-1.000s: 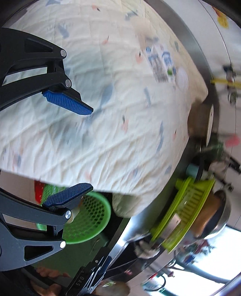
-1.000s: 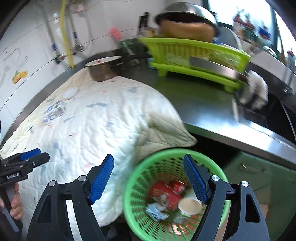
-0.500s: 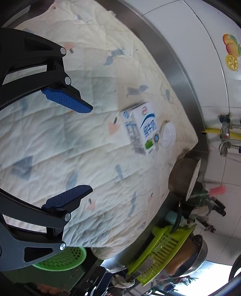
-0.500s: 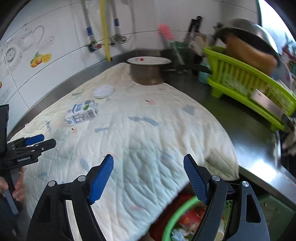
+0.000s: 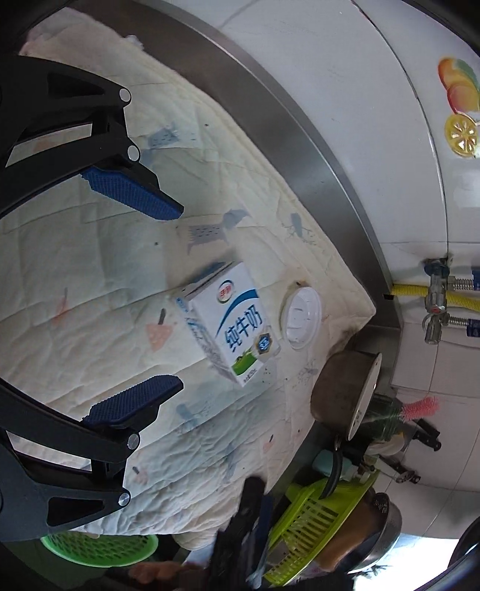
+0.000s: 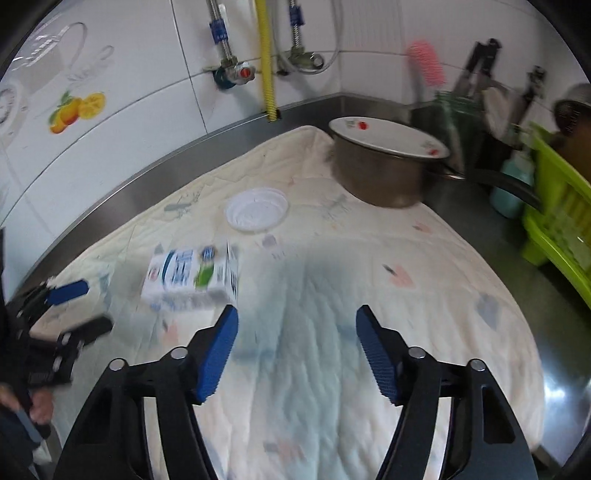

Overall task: Collect trash
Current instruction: 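Grasp the clear plastic lid with the right gripper while the left grasps the white milk carton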

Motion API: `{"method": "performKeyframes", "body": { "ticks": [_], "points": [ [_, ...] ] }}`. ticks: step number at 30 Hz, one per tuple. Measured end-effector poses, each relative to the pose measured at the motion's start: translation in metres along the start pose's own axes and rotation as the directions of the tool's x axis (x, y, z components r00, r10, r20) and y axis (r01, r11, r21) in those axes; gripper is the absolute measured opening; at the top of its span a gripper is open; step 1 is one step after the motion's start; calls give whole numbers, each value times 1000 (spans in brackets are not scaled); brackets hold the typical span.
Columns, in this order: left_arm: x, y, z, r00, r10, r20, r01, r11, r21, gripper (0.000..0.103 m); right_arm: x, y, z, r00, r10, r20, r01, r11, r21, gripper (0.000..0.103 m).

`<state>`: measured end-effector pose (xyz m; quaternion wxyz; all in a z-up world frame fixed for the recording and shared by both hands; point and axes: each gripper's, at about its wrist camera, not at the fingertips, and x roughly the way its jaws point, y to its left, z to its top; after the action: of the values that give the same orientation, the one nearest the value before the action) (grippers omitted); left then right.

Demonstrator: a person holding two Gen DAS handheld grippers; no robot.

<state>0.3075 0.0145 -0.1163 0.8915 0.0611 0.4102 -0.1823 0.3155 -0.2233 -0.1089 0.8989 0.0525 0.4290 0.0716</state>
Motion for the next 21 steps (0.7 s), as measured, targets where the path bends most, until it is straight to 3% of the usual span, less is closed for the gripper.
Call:
{"method": "performKeyframes", "body": {
  "ticks": [10, 21],
  "points": [
    [32, 12, 12, 999, -35, -1, 35, 993, 110, 87, 100, 5, 65, 996, 57, -74, -55, 998, 22, 33],
    [55, 9, 23, 997, -76, 34, 66, 973, 223, 87, 169, -2, 97, 990, 63, -127, -54, 996, 76, 24]
  ]
}}
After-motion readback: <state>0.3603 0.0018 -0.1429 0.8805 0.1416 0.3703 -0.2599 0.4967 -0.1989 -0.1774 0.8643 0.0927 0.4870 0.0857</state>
